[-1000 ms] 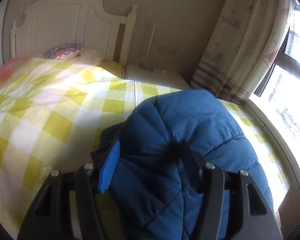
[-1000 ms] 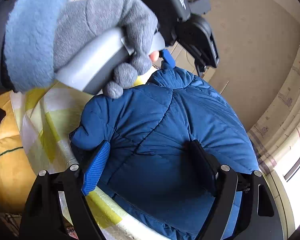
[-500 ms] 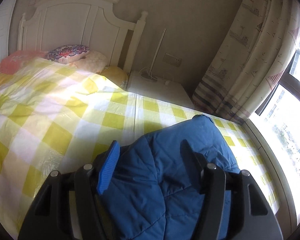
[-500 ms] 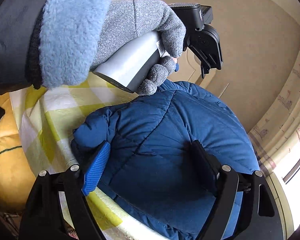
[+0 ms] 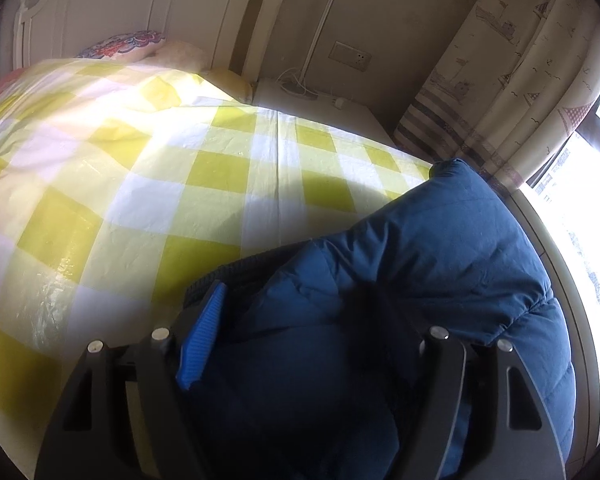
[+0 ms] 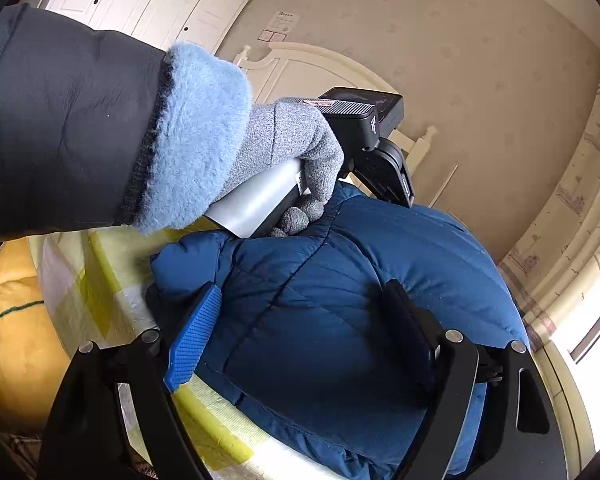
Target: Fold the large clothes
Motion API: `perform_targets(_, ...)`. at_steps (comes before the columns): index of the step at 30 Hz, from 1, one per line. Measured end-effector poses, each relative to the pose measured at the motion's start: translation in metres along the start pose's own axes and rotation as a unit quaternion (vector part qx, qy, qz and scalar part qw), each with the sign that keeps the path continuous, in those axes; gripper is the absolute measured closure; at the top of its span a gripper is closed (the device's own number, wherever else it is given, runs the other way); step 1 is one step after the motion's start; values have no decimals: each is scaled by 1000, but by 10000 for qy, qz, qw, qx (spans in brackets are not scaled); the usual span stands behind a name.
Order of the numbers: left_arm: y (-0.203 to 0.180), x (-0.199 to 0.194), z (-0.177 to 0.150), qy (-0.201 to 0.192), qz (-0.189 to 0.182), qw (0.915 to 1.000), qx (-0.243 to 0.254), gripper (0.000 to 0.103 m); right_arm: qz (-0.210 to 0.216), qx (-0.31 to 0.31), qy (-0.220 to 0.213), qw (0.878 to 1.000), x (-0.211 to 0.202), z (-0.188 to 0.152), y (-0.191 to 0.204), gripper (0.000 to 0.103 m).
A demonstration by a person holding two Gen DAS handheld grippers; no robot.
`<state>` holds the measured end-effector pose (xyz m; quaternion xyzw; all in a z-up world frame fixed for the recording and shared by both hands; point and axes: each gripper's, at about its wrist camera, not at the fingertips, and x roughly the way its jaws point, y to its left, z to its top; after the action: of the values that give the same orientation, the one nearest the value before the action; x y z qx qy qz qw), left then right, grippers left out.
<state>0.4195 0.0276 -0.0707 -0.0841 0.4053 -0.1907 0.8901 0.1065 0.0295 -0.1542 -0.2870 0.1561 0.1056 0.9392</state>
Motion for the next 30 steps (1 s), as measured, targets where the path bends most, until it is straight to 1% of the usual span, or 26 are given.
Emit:
perform_targets(4,-1,4,3,0,-20,10000,48,29,-125,15,-81,9999,5,-1,4,21)
perform_targets(7,-5,6,9,64,68,9998,164,29,-154,88,-44,9998,8,3,5,20)
perform_targets(8,-7,2,10,59,244,9995,207,29,-115,113,-12,9999,9,5,3,19)
perform_targets(9,-13,-7,11,-28,581,9979,301,29,-56,135,10,9999,10,5,1,19)
perform_targets(10,-20,-20,10,-196,847,9952,438,31,14,152,27,9999,10,5,-3,19)
perform_targets(11,-27,-37,5,-409,940,9930,591,31,101,182,35,9998,9,5,-6,18)
perform_targets(12,-34,-56,-2,-627,942,9912,687,31,192,213,35,9996,7,5,-9,18)
perform_targets(13,-40,-76,-12,-825,856,9906,679,31,251,206,44,9995,6,5,-11,18)
perform_targets(14,-44,-92,-23,-967,658,9912,620,30,289,206,59,9994,4,5,-12,18)
perform_targets(15,-47,-105,-34,-1059,432,9918,562,29,343,258,68,9991,2,7,-14,18)
perform_targets(16,-47,-111,-45,-1113,304,9921,495,25,438,322,47,9985,-4,8,-17,18)
perform_targets(17,-46,-111,-53,-1099,269,9927,413,24,536,313,-6,9981,-12,8,-18,18)
perform_targets(18,-43,-104,-60,-973,252,9944,338,24,646,193,-43,9977,-23,5,-17,18)
perform_targets(19,-38,-96,-65,-841,260,9958,247,24,682,-16,-96,9976,-35,-1,-14,20)
perform_targets(20,-33,-89,-69,-772,185,9968,124,22,652,-206,-160,9975,-48,-9,-13,27)
perform_targets(21,-27,-85,-71,-768,44,9970,-22,21,574,-326,-219,9976,-63,-16,-14,30)
perform_targets(22,-22,-82,-72,-772,-55,9969,-149,19,460,-336,-308,9979,-77,-22,-20,34)
perform_targets(24,-15,-75,-71,-750,-206,9965,-298,17,249,-1,-422,9988,-96,-27,-45,34)
perform_targets(26,-9,-70,-72,-740,-337,9958,-410,16,283,649,-374,9968,-100,-28,-79,34)
perform_targets(28,-8,-71,-75,-799,-322,9953,-449,16,487,1360,-298,9891,-90,-36,-112,34)
perform_targets(29,-9,-73,-77,-870,-210,9951,-413,16,742,1580,-178,9845,-79,-43,-119,34)
perform_targets(30,-12,-76,-79,-952,-84,9948,-345,16,1042,1601,145,9815,-62,-53,-119,33)
